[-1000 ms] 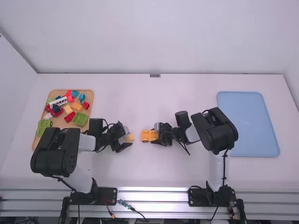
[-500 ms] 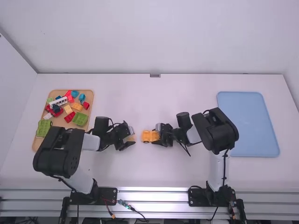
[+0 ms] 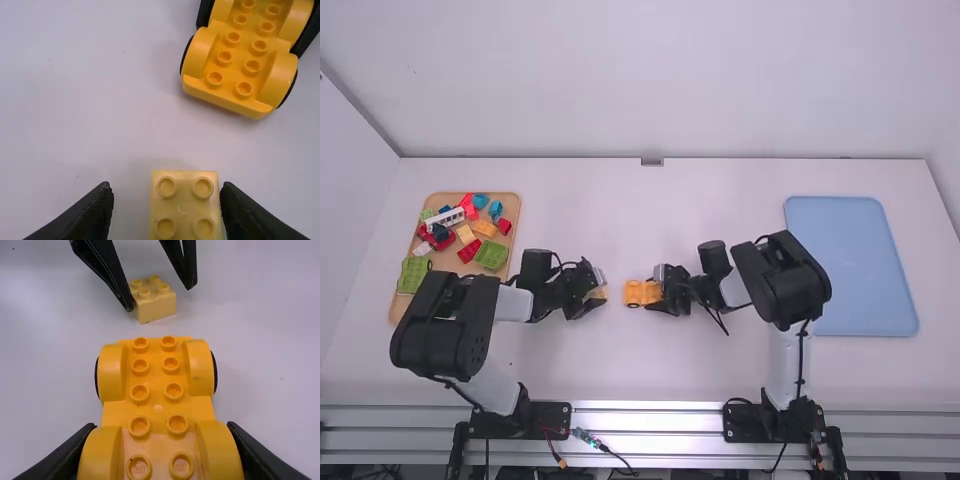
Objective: Assemble lego blocks to make yellow taxi
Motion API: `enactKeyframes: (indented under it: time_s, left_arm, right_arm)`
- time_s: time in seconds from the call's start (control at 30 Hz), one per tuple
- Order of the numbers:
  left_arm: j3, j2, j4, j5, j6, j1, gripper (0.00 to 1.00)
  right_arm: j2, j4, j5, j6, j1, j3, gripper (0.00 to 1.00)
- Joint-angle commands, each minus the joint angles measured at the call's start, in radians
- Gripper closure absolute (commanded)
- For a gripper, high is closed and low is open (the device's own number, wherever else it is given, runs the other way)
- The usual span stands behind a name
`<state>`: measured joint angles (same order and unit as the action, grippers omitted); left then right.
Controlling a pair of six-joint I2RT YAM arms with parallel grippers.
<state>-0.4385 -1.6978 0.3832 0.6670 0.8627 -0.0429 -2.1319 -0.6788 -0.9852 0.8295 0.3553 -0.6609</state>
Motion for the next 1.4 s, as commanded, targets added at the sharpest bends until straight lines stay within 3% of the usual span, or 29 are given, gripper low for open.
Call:
enactKeyframes:
  time_s: [0.0, 0.27, 0.43, 0.7, 0.97, 1.13, 1.37]
  left_arm:
    - [0.006, -0.006, -0.011, 0.001, -0.002, 0.002, 0.44]
    - [0.007, -0.006, -0.01, 0.001, -0.002, -0.002, 0.5]
    - [0.007, -0.006, -0.013, -0.005, 0.004, -0.002, 0.62]
    - [0.007, -0.006, 0.014, -0.003, 0.0, -0.002, 0.67]
    - [0.004, 0.047, 0.077, 0.0, -0.111, -0.005, 0.78]
    - [-0.034, 0.135, -0.048, 0.031, -0.102, -0.051, 0.98]
    - [-0.18, 0.157, -0.319, 0.031, 0.014, -0.135, 0.98]
  right_arm:
    - [-0.012, 0.011, 0.043, 0.006, -0.002, 0.0, 0.65]
    - [-0.012, 0.011, 0.043, 0.005, -0.004, 0.0, 0.65]
    - [-0.012, 0.011, 0.043, 0.005, -0.003, 0.0, 0.64]
    - [-0.012, 0.011, 0.043, 0.005, -0.003, 0.0, 0.64]
    - [-0.012, 0.011, 0.051, 0.005, -0.003, 0.0, 0.61]
    - [-0.012, 0.011, 0.051, 0.006, -0.003, 0.0, 0.6]
    - [-0.012, 0.011, 0.051, 0.006, -0.003, 0.0, 0.6]
